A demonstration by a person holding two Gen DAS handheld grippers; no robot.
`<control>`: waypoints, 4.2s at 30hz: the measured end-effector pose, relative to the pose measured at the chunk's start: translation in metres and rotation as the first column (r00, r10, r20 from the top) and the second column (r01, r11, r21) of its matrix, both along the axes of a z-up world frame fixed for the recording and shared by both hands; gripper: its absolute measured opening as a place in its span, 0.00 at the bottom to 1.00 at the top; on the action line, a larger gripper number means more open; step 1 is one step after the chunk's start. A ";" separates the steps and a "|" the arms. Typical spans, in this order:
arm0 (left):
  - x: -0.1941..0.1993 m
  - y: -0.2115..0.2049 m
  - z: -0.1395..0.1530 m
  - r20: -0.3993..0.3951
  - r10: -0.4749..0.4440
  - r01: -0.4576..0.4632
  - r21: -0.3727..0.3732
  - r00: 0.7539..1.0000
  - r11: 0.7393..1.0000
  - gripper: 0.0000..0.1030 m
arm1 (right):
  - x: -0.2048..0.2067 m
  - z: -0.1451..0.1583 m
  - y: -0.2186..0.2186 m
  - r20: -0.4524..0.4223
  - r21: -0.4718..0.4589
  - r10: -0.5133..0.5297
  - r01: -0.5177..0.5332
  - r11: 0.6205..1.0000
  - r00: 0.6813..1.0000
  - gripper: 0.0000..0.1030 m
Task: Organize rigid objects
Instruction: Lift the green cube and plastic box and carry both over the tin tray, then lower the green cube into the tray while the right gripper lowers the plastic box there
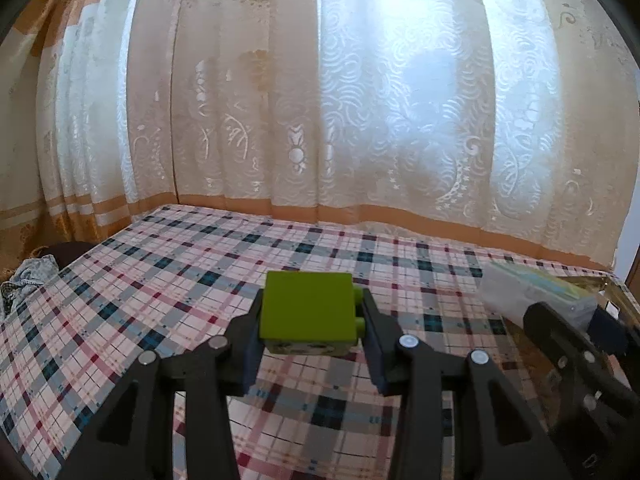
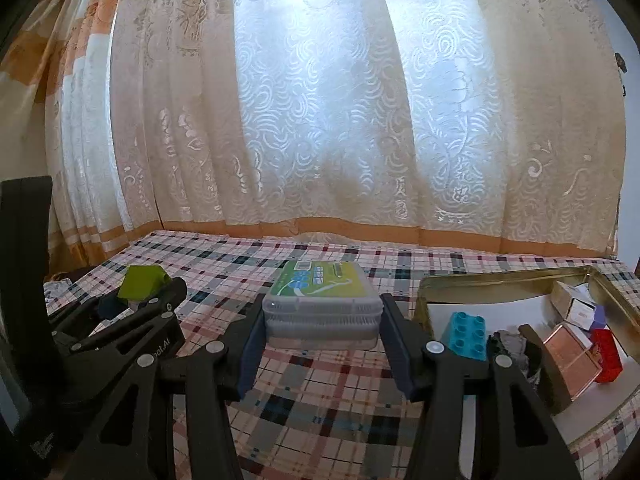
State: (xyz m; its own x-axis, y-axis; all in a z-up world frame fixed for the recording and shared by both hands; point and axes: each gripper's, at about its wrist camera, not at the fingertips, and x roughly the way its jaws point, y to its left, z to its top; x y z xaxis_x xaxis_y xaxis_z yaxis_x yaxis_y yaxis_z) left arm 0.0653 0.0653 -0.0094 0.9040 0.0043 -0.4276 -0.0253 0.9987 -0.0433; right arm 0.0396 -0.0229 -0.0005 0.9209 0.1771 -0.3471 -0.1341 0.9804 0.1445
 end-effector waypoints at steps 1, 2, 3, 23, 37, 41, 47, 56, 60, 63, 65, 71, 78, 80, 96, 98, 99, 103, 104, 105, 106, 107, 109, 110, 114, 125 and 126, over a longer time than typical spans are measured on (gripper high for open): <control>-0.002 -0.002 0.000 0.001 -0.001 0.001 -0.002 1.000 1.000 0.41 | -0.002 0.000 -0.001 0.005 -0.002 -0.002 0.002 1.000 1.000 0.55; -0.003 -0.003 0.000 0.002 -0.001 0.001 -0.005 1.000 1.000 0.41 | -0.003 0.000 -0.002 0.008 -0.004 -0.003 0.003 1.000 1.000 0.55; -0.005 -0.004 0.000 0.002 0.000 0.001 -0.009 1.000 1.000 0.41 | -0.005 0.001 -0.003 0.012 -0.006 -0.003 0.003 1.000 1.000 0.55; -0.024 -0.029 -0.001 0.000 -0.021 0.021 -0.038 1.000 0.999 0.41 | -0.036 0.005 -0.022 0.084 -0.042 -0.025 0.029 0.999 0.996 0.55; -0.036 -0.063 0.008 0.025 -0.065 0.066 -0.036 0.998 0.997 0.41 | -0.052 0.006 -0.053 0.115 -0.033 -0.067 0.071 0.997 0.991 0.55; -0.038 -0.073 0.010 0.029 -0.078 0.079 -0.031 0.997 0.996 0.41 | -0.056 0.007 -0.063 0.123 -0.028 -0.079 0.083 0.996 0.989 0.55; -0.042 -0.088 0.015 0.039 -0.097 0.098 -0.033 0.995 0.995 0.41 | -0.060 0.008 -0.077 0.129 -0.020 -0.101 0.105 0.994 0.986 0.55; -0.045 -0.116 0.021 0.049 -0.142 0.143 -0.020 0.989 0.989 0.41 | -0.063 0.009 -0.104 0.140 -0.015 -0.145 0.149 0.989 0.979 0.55; -0.045 -0.131 0.024 0.053 -0.164 0.165 -0.015 0.985 0.986 0.41 | -0.064 0.009 -0.115 0.149 -0.019 -0.169 0.173 0.985 0.974 0.55; -0.046 -0.144 0.027 0.059 -0.188 0.189 -0.009 0.980 0.982 0.41 | -0.064 0.009 -0.126 0.151 -0.017 -0.186 0.190 0.982 0.971 0.55; -0.046 -0.152 0.028 0.063 -0.200 0.201 -0.009 0.978 0.979 0.41 | -0.064 0.009 -0.134 0.152 -0.012 -0.200 0.205 0.979 0.968 0.55; -0.043 -0.172 0.028 0.060 -0.233 0.234 -0.009 0.971 0.972 0.41 | -0.063 0.008 -0.156 0.151 -0.016 -0.234 0.239 0.971 0.960 0.55; -0.038 -0.197 0.025 0.048 -0.271 0.272 -0.016 0.961 0.962 0.41 | -0.059 0.005 -0.182 0.143 -0.014 -0.274 0.278 0.960 0.951 0.55; -0.037 -0.201 0.025 0.048 -0.278 0.279 -0.017 0.959 0.960 0.41 | -0.059 0.003 -0.190 0.142 -0.019 -0.285 0.290 0.957 0.948 0.55; -0.021 -0.244 0.013 -0.016 -0.333 0.332 -0.031 0.943 0.943 0.41 | -0.034 -0.006 -0.230 0.105 -0.087 -0.341 0.351 0.932 0.934 0.55; -0.018 -0.247 0.010 -0.031 -0.334 0.333 -0.031 0.942 0.942 0.41 | -0.029 -0.007 -0.230 0.103 -0.097 -0.339 0.349 0.932 0.935 0.55; -0.017 -0.248 0.009 -0.035 -0.334 0.333 -0.033 0.942 0.942 0.41 | -0.027 -0.007 -0.231 0.098 -0.099 -0.337 0.347 0.933 0.936 0.55; -0.013 -0.253 0.005 -0.053 -0.339 0.337 -0.035 0.939 0.941 0.41 | -0.015 -0.010 -0.235 0.071 -0.097 -0.320 0.326 0.940 0.945 0.55; -0.012 -0.254 0.005 -0.055 -0.341 0.339 -0.036 0.939 0.940 0.41 | -0.012 -0.010 -0.236 0.066 -0.096 -0.316 0.321 0.942 0.946 0.55; -0.012 -0.255 0.004 -0.057 -0.343 0.341 -0.038 0.938 0.939 0.41 | -0.010 -0.010 -0.237 0.060 -0.093 -0.311 0.315 0.945 0.949 0.55; -0.011 -0.256 0.004 -0.059 -0.344 0.342 -0.037 0.937 0.939 0.41 | -0.007 -0.010 -0.238 0.055 -0.088 -0.306 0.310 0.947 0.951 0.55; -0.011 -0.258 0.004 -0.061 -0.343 0.341 -0.035 0.937 0.939 0.41 | -0.005 -0.010 -0.239 0.052 -0.085 -0.303 0.307 0.948 0.951 0.55; -0.009 -0.260 0.004 -0.068 -0.335 0.334 -0.030 0.940 0.942 0.41 | -0.001 -0.010 -0.239 0.044 -0.081 -0.298 0.301 0.950 0.954 0.55; -0.008 -0.260 0.004 -0.073 -0.333 0.332 -0.030 0.940 0.943 0.41 | 0.003 -0.010 -0.240 0.034 -0.075 -0.292 0.294 0.953 0.956 0.55; -0.004 -0.261 0.003 -0.090 -0.331 0.329 -0.032 0.939 0.944 0.41 | 0.014 -0.012 -0.243 -0.006 -0.054 -0.268 0.268 0.962 0.963 0.55; 0.001 -0.272 0.000 -0.115 -0.352 0.354 -0.003 0.929 0.935 0.41 | 0.031 -0.013 -0.248 -0.066 -0.034 -0.242 0.240 0.970 0.968 0.55; 0.001 -0.274 0.000 -0.119 -0.356 0.359 -0.004 0.927 0.934 0.41 | 0.031 -0.013 -0.249 -0.069 -0.034 -0.245 0.243 0.969 0.967 0.55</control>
State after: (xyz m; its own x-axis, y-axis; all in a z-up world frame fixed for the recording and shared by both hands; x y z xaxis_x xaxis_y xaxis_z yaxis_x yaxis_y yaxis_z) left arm 0.0659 -0.2084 -0.0093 0.7913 -0.3015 -0.5319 0.3298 0.9430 -0.0439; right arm 0.0708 -0.2716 -0.0131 0.9076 -0.0595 -0.4156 0.1194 0.9856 0.1197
